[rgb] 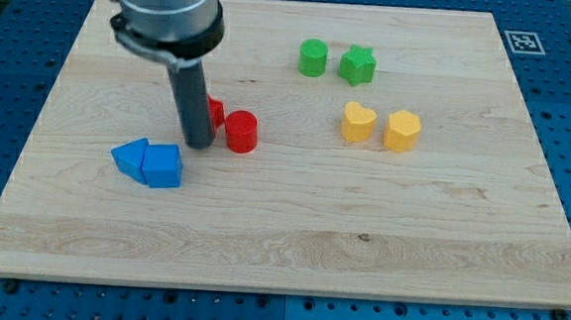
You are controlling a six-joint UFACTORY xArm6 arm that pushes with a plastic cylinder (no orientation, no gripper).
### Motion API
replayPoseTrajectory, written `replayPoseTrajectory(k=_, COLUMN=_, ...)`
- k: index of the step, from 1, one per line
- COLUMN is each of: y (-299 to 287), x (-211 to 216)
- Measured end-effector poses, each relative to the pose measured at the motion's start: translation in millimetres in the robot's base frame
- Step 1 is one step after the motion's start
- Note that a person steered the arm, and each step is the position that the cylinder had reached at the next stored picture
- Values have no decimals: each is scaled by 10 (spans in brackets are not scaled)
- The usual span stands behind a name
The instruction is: Point your arm towards the red circle
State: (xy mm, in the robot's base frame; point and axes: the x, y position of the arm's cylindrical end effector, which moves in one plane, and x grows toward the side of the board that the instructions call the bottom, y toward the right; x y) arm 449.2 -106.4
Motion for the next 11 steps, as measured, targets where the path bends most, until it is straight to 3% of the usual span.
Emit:
replayPoseTrajectory(k=1, y=0, x=-415)
replayPoseTrajectory(k=3, y=0, x=-567)
replayPoseTrajectory(k=6, y=122, x=379)
replayPoseTrajectory(k=9, y=593, x=379)
replayPoseTrajectory(k=11, y=593, x=285)
